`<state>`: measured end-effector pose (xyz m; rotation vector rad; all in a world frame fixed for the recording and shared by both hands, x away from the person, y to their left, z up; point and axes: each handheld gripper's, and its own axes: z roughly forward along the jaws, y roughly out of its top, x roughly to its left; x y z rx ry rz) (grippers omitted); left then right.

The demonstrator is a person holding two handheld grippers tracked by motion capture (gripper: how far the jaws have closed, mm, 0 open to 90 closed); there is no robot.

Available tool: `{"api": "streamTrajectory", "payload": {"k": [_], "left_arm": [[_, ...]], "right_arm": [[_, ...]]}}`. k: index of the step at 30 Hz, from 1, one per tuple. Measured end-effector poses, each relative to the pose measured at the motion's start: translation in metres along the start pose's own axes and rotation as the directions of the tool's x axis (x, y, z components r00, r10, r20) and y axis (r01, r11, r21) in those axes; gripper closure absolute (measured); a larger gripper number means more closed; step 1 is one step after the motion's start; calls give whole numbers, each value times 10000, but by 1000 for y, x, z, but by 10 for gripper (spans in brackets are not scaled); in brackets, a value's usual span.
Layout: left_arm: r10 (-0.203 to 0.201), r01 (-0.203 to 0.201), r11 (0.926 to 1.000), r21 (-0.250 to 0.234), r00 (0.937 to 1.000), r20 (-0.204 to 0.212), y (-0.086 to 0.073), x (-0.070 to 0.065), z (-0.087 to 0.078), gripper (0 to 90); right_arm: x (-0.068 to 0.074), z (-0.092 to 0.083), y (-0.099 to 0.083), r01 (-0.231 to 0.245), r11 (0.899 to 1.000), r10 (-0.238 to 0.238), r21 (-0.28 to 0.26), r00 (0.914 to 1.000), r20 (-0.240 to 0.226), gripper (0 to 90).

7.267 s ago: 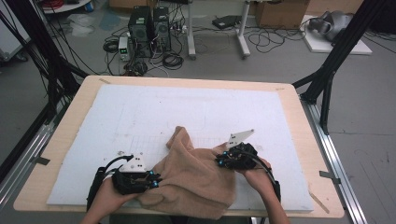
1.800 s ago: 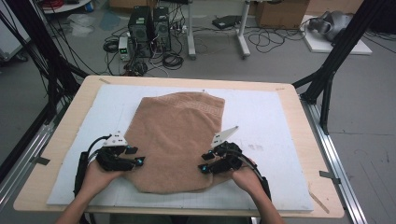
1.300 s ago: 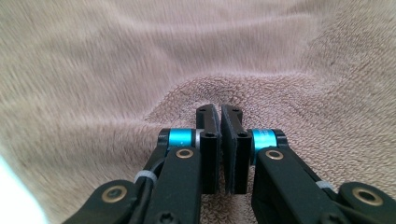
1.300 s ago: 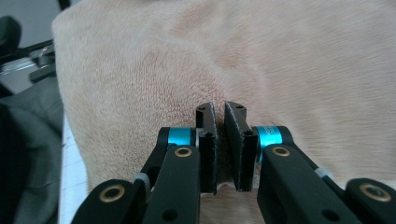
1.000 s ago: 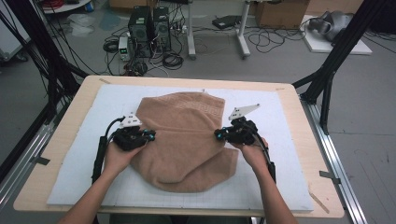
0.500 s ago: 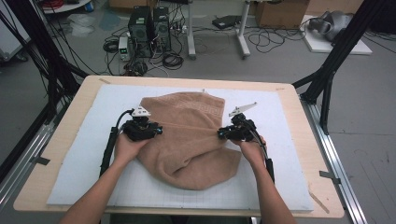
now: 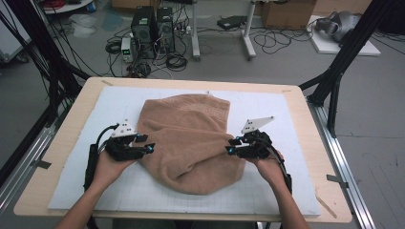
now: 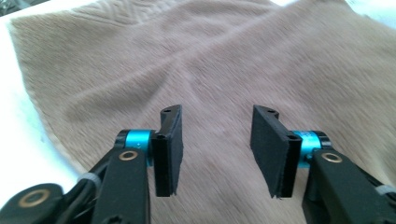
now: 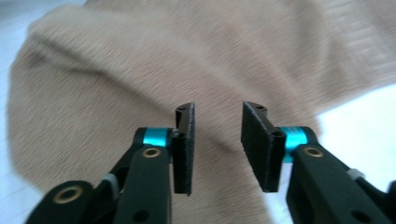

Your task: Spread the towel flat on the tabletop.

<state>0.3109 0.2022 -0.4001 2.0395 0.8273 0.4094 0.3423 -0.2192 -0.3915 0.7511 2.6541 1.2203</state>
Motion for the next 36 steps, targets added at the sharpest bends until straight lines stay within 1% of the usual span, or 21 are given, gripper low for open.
{"api": "streamTrajectory", "payload": {"k": [2, 4, 9, 12, 13, 14, 15, 16, 17, 19, 21, 25, 26, 28, 29, 31, 32, 33, 34, 35, 36], "left_arm": [[93, -93, 9999, 68, 10000, 33, -8, -5, -2, 498], [12, -14, 10000, 83, 9996, 271, -17, -9, -4, 477], [220, -265, 9979, 586, 9968, 767, -29, -19, 3, 453], [458, -593, 9907, 1228, 9929, 1098, -31, -22, 15, 482], [711, -877, 9849, 1492, 9910, 1132, -33, -24, 21, 512], [855, -1003, 9840, 1475, 9909, 1039, -33, -26, 22, 539], [969, -1104, 9844, 1367, 9901, 1019, -33, -27, 22, 573], [984, -1126, 9847, 1333, 9892, 1086, -31, -27, 23, 643], [890, -1035, 9861, 1296, 9896, 1129, -31, -28, 23, 731], [968, -1107, 9858, 1259, 9890, 1122, -29, -28, 23, 825], [907, -1031, 9882, 1135, 9899, 1093, -28, -28, 21, 846], [578, -623, 9970, 457, 9939, 939, -19, -23, 10, 852], [454, -471, 9988, 163, 9944, 953, -14, -21, 6, 852], [473, -462, 9988, -145, 9949, 889, -5, -18, -1, 853], [447, -420, 9986, -331, 9954, 850, -1, -18, -4, 853], [360, -291, 9962, -825, 9959, 835, 11, -16, -12, 853], [347, -267, 9948, -985, 9962, 798, 16, -15, -15, 853], [381, -303, 9937, -1074, 9967, 716, 19, -15, -16, 853], [534, -478, 9943, -957, 9970, 565, 23, -14, -14, 853], [597, -560, 9953, -793, 9972, 453, 23, -13, -12, 852], [570, -543, 9966, -615, 9975, 425, 22, -12, -8, 850]], "right_arm": [[4, 5, -6, 48, 9996, -44, 261, 9999, -134, 624], [8, 11, -13, 72, 9989, -59, 454, 9995, -297, 618], [12, 21, -26, 97, 9950, -37, 990, 9981, -613, 606], [14, 27, -30, 178, 9903, -80, 1376, 9974, -716, 627], [16, 29, -31, 217, 9874, -99, 1569, 9971, -757, 646], [19, 30, -32, 450, 9880, -359, 1475, 9973, -637, 688], [20, 30, -33, 503, 9876, -417, 1488, 9973, -605, 736], [20, 30, -32, 506, 9874, -402, 1497, 9966, -719, 815], [21, 30, -32, 497, 9860, -349, 1589, 9949, -951, 846], [24, 30, -31, 723, 9834, -564, 1663, 9936, -981, 863], [26, 31, -31, 812, 9825, -611, 1674, 9906, -1220, 867], [34, 31, -32, 832, 9821, -534, 1693, 9834, -1737, 872], [36, 31, -32, 910, 9817, -588, 1674, 9804, -1880, 872], [43, 30, -30, 993, 9828, -646, 1554, 9745, -2147, 875], [48, 28, -29, 1137, 9827, -752, 1460, 9663, -2463, 875], [57, 27, -26, 1292, 9839, -896, 1237, 9545, -2844, 876], [63, 27, -24, 1456, 9830, -1002, 1115, 9357, -3383, 876], [68, 27, -23, 1603, 9812, -1108, 1072, 9236, -3669, 874], [72, 28, -21, 1745, 9784, -1226, 1108, 9215, -3685, 863], [76, 29, -18, 1905, 9751, -1391, 1133, 9240, -3562, 835], [76, 28, -15, 1935, 9762, -1495, 981, 9276, -3423, 771]]}}
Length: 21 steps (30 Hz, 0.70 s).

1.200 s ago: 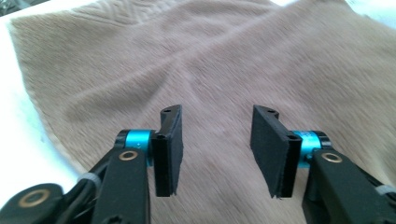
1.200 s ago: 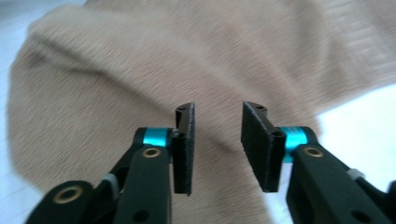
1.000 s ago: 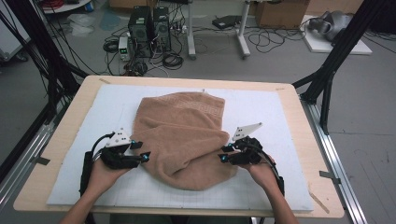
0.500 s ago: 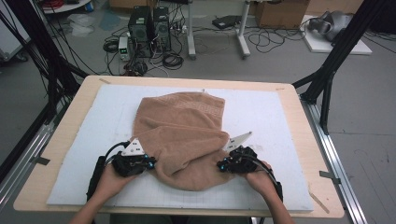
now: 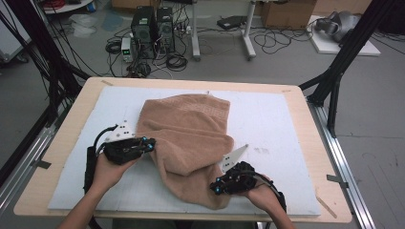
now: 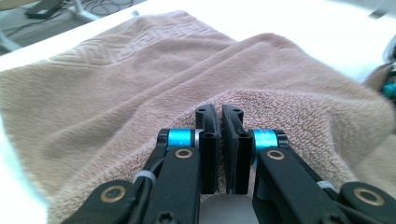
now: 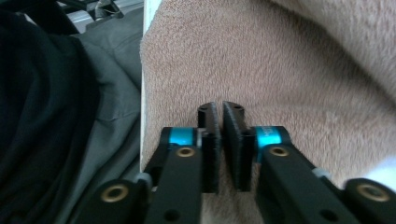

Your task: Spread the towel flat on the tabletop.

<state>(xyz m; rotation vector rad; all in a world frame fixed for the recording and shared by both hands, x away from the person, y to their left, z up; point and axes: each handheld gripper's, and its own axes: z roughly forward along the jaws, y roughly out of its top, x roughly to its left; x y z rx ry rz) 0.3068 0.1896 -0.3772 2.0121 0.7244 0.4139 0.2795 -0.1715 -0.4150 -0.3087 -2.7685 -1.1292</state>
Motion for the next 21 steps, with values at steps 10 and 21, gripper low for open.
{"api": "streamTrajectory", "payload": {"k": [10, 21], "left_arm": [[-486, 409, 9889, 1429, 9975, 510, -32, 4, 26, 554], [-256, 98, 9811, 1933, 9965, 796, -40, -1, 42, 778]], "right_arm": [[-29, -3, 11, -186, 9960, 403, -878, 9670, 2517, 529], [-51, 24, 34, -221, 9960, 478, -864, 9501, 3083, 829]]}}
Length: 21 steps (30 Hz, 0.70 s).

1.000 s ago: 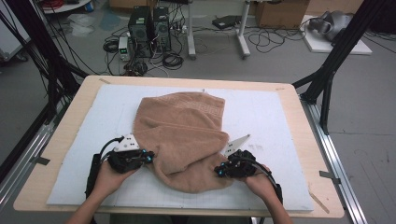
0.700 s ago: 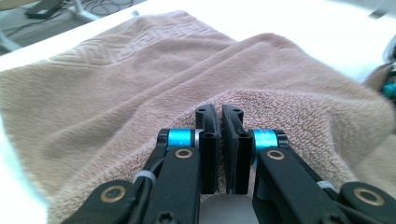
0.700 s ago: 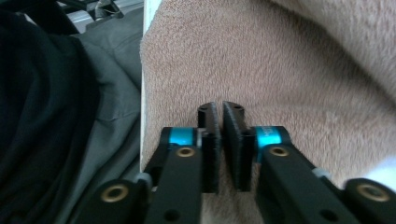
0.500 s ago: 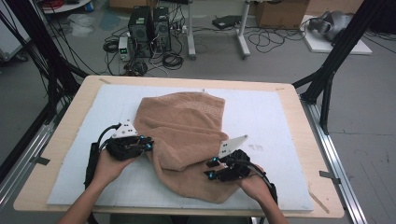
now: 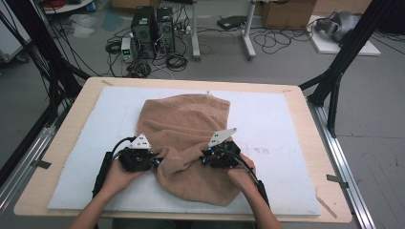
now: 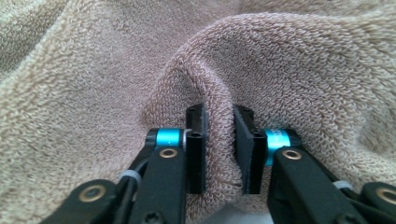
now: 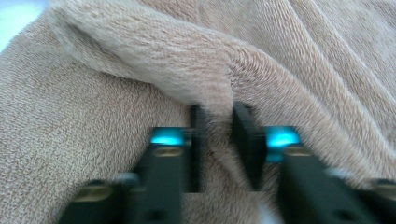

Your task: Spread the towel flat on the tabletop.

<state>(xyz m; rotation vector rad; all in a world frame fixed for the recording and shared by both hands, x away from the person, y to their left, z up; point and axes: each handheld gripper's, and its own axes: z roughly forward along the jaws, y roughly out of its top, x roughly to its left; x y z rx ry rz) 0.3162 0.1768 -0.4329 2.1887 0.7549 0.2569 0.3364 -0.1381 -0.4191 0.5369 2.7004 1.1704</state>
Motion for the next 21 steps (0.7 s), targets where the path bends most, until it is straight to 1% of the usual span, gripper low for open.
{"api": "streamTrajectory", "payload": {"k": [1, 2, 3, 4, 5, 6, 7, 8, 9, 10, 11, 12, 13, 14, 15, 18, 19, 20, 21], "left_arm": [[-52, 52, 9999, -114, 10000, 2, 1, 0, -2, 784], [-118, 118, 9994, -338, 9999, 2, 2, 2, -6, 787], [-208, 207, 9984, -535, 9998, -8, 5, 3, -11, 790], [-223, 220, 9970, -747, 9997, -37, 8, 5, -16, 792], [-348, 345, 9940, -1036, 9994, -8, 12, 7, -20, 793], [-436, 433, 9910, -1268, 9990, -3, 18, 9, -25, 794], [-451, 436, 9877, -1499, 9990, -62, 24, 11, -30, 794], [-506, 478, 9827, -1790, 9987, -111, 29, 12, -33, 794], [-488, 441, 9788, -2001, 9986, -189, 35, 14, -35, 795], [-584, 527, 9747, -2174, 9981, -201, 41, 16, -34, 795], [-707, 640, 9718, -2271, 9973, -214, 45, 18, -31, 794], [-679, 592, 9746, -2158, 9972, -328, 51, 20, -26, 794], [-708, 575, 9750, -2148, 9960, -546, 57, 21, -18, 794], [-801, 648, 9753, -2110, 9947, -650, 62, 23, -11, 793], [-916, 749, 9743, -2125, 9933, -702, 65, 26, -3, 792], [-1275, 1135, 9770, -1806, 9895, -678, 71, 37, 18, 791], [-1420, 1286, 9787, -1597, 9870, -753, 72, 41, 28, 790], [-1505, 1383, 9804, -1403, 9854, -801, 72, 45, 36, 789], [-1619, 1513, 9806, -1243, 9836, -795, 71, 47, 42, 787]], "right_arm": [[-2, -2, 1, -91, 9999, 91, -47, 9999, -54, 842], [-3, -4, 2, -281, 9996, 280, -15, 9994, -202, 847], [-5, -9, 4, -345, 9994, 345, -2, 9991, -259, 848], [-7, -15, 4, -378, 9993, 378, -21, 9992, -144, 849], [-10, -23, 5, -485, 9988, 484, -52, 9988, -111, 849], [-13, -30, 6, -619, 9981, 619, -64, 9981, 24, 849], [-17, -38, 7, -687, 9976, 689, -106, 9974, 222, 849], [-21, -47, 7, -735, 9971, 742, -171, 9964, 412, 850], [-27, -54, 7, -876, 9959, 887, -210, 9940, 638, 850], [-35, -60, 6, -1028, 9942, 1049, -303, 9915, 771, 851], [-42, -64, 6, -1224, 9916, 1255, -428, 9889, 797, 851], [-46, -65, 6, -1304, 9904, 1339, -457, 9873, 856, 851], [-51, -65, 7, -1331, 9904, 1363, -381, 9855, 1009, 851], [-57, -63, 8, -1386, 9902, 1396, -168, 9827, 1219, 851], [-63, -61, 7, -1505, 9886, 1501, -68, 9802, 1294, 851], [-84, -49, -2, -2186, 9754, 2123, 277, 9660, 1477, 851], [-88, -46, -5, -2390, 9703, 2311, 365, 9614, 1494, 851], [-94, -41, -9, -2695, 9619, 2604, 460, 9544, 1457, 851], [-98, -37, -12, -2764, 9597, 2665, 508, 9526, 1470, 851]]}}
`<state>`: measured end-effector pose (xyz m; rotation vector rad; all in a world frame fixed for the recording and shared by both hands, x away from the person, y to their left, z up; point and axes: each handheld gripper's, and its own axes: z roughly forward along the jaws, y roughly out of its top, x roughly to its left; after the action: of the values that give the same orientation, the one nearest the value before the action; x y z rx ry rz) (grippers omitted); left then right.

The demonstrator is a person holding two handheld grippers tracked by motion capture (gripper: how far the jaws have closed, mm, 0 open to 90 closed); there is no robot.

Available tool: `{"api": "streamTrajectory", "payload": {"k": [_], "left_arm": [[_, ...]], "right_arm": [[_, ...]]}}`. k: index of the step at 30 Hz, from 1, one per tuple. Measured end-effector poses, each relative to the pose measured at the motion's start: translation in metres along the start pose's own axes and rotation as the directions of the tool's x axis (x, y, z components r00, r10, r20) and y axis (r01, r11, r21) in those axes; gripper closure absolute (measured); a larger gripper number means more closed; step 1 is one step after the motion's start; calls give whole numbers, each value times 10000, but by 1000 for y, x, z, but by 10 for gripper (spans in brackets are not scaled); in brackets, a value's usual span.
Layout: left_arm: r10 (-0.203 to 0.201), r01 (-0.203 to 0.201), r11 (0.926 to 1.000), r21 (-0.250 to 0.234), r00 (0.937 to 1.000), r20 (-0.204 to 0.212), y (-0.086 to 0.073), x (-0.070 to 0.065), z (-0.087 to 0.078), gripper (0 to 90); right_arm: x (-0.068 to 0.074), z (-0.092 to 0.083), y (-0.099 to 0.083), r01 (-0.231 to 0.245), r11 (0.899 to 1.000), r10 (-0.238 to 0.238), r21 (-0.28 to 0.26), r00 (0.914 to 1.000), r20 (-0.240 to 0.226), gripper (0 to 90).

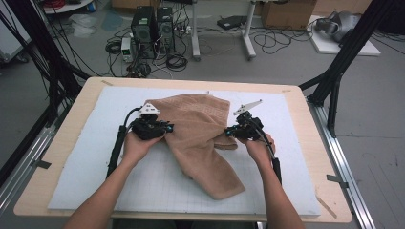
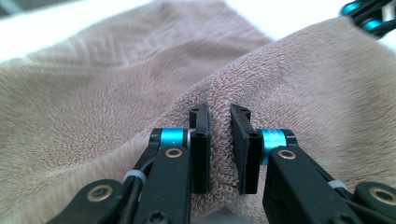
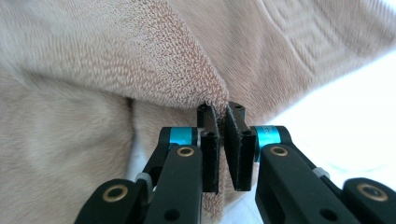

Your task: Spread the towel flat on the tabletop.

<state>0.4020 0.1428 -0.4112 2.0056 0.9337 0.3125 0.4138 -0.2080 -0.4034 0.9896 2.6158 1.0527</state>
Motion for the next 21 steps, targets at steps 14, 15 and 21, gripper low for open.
{"api": "streamTrajectory", "payload": {"k": [14, 15, 21], "left_arm": [[54, -56, 9989, -469, 10000, -42, -13, 9, -51, 558], [112, -115, 9986, -516, 9999, -61, -17, 8, -56, 554], [457, -453, 9986, -264, 9988, 179, -38, 0, -71, 581]], "right_arm": [[20, -24, -7, 528, 9950, -527, -852, 9986, 29, 688], [24, -28, -9, 566, 9944, -564, -897, 9984, 50, 672], [46, -39, -26, 1138, 9881, -1160, -1033, 9931, -152, 648]]}}
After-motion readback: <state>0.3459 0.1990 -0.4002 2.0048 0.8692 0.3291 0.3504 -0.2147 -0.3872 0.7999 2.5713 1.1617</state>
